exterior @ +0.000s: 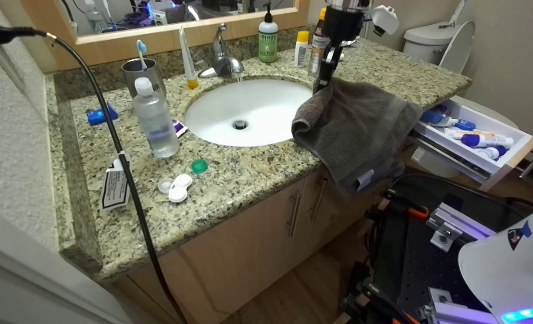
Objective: Move the two bottles with yellow tops forward then use the towel to wipe the counter
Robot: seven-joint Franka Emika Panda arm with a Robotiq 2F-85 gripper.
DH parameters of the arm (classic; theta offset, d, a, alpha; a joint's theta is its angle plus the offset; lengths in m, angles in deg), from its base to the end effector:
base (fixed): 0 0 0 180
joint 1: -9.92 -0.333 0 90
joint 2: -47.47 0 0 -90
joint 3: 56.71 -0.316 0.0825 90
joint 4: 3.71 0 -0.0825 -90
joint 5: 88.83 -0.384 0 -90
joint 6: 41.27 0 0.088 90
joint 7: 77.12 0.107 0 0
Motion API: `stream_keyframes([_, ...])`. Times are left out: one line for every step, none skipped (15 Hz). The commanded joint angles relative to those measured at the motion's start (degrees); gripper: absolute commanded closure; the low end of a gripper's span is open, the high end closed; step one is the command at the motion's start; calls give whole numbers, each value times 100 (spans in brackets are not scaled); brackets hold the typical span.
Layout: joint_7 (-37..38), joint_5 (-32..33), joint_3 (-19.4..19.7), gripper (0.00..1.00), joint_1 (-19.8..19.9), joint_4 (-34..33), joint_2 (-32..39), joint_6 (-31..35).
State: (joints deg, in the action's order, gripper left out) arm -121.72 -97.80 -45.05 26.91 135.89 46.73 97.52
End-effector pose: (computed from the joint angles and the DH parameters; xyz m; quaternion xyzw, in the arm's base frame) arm 0.4225 -0.2300 0.3079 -0.9954 -0.0800 -0.0308 0.0428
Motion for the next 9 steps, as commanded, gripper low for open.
stream_keyframes([-124,111,-53,99,-350,461,-443,-60])
stream_keyframes([-113,126,-77,99,-455,499,-478,-79])
stream_keyframes([-71,164,-93,99,-546,521,-484,-62])
stream_keyframes([-30,189,-81,99,-597,475,-441,-75])
stream_keyframes([-12,185,-52,99,-624,405,-365,-62])
stream_keyframes([43,189,30,99,-581,229,-211,-149])
stream_keyframes([52,133,142,99,-494,64,-40,-133])
stream_keyframes([96,84,248,99,-416,-69,91,-209])
stream_keyframes([100,0,401,99,-304,-230,268,-209])
